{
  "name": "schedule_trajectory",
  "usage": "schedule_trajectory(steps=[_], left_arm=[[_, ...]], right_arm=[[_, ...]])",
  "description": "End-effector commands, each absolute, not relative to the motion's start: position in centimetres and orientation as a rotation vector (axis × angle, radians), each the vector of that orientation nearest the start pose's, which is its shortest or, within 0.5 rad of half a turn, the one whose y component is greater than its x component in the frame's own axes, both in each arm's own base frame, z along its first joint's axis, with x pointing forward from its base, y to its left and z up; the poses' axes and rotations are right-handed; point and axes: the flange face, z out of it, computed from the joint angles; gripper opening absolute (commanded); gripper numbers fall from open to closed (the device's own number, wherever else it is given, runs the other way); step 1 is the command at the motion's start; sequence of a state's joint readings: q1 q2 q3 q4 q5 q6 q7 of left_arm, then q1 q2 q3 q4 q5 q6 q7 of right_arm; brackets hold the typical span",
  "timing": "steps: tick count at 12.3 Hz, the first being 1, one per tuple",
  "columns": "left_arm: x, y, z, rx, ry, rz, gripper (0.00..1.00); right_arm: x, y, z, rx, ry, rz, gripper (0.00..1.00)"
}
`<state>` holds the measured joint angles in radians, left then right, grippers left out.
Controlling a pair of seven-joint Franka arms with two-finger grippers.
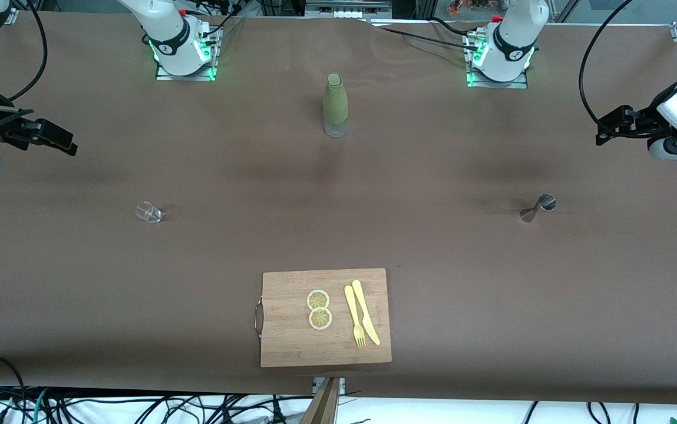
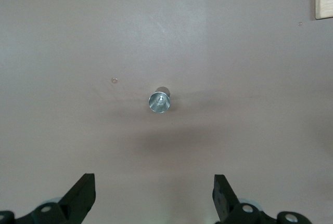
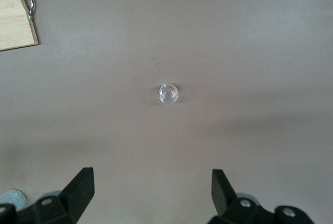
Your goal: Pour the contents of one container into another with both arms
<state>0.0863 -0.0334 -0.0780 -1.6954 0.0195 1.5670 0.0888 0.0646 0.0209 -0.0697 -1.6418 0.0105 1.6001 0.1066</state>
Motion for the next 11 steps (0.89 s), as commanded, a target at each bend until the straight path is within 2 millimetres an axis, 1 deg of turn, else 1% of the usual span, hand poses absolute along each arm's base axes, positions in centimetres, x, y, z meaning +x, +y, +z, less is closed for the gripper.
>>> schedule_trajectory(steps=[1,11], left_arm=[[53.57,0.47,58.56,-3.107,0.145,0.132,1.00],[53.56,0.86,58.48,-3.125,0.133,0.133,1.00]], right_arm=[[56.17,-0.30,58.44,-3.115,0.186,0.090,1.00],[56.15,-0.22,58.42,-3.115,0.184,0.093,1.00]])
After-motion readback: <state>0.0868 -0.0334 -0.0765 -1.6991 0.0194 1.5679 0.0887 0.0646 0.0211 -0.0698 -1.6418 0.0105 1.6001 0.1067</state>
